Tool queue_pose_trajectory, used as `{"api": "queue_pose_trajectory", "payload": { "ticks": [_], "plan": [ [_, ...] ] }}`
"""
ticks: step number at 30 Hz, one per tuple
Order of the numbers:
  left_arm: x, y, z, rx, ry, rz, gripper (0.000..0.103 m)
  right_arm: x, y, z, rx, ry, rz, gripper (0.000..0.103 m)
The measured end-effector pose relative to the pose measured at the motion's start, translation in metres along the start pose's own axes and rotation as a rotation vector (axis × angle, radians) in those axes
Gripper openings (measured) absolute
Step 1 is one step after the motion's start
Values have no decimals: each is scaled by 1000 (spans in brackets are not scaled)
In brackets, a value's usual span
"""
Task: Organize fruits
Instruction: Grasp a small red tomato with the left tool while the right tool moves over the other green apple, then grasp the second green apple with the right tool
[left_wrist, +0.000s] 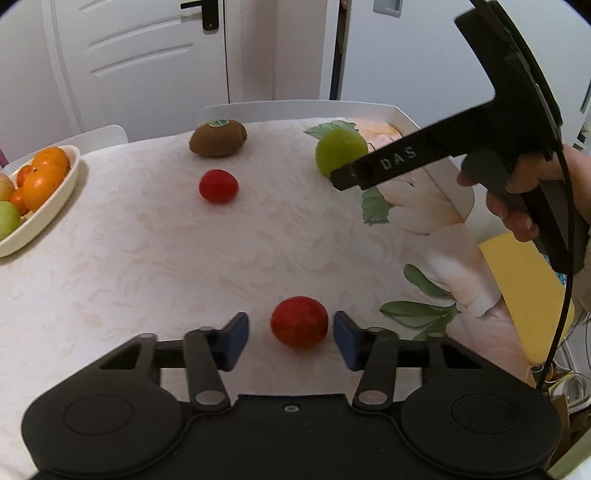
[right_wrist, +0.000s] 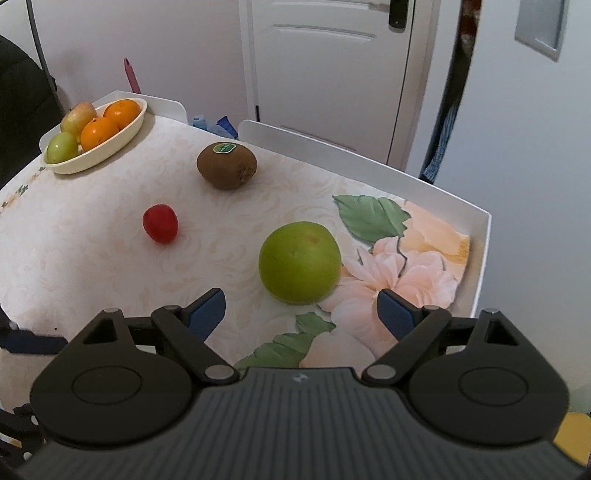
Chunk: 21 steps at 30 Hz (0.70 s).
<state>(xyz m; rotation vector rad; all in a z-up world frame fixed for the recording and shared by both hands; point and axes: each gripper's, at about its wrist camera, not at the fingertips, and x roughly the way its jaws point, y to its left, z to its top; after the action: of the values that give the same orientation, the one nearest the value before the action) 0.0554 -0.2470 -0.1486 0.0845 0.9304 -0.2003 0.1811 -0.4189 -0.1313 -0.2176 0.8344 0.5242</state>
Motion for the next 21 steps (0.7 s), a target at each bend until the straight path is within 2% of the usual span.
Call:
{"api": "queue_pose_trajectory", "payload": {
  "ticks": [2, 6, 8, 11, 15, 19, 21],
  "plan": [
    [1, -1, -1, 1, 1, -12, 38, 4, 1, 1, -4, -1, 6, 102],
    [2, -1, 1, 5, -6, -8, 38, 10, 4, 4, -16, 0, 7, 99],
    [1, 1, 1, -1, -10, -4, 37, 13, 6, 5, -31, 6, 3, 89],
    [1, 6, 3, -12, -11, 9, 37, 17, 8, 9, -44, 17, 4, 83],
    [3, 12, 5, -28, -12, 24, 37, 20, 9, 13, -43, 11, 0, 81],
    [3, 18, 7, -40, -15, 33, 37, 23, 8, 17, -25, 3, -18, 71],
    [2, 21, 8, -47, -18, 36, 37, 24, 6, 19, -22, 8, -23, 69]
  ]
}}
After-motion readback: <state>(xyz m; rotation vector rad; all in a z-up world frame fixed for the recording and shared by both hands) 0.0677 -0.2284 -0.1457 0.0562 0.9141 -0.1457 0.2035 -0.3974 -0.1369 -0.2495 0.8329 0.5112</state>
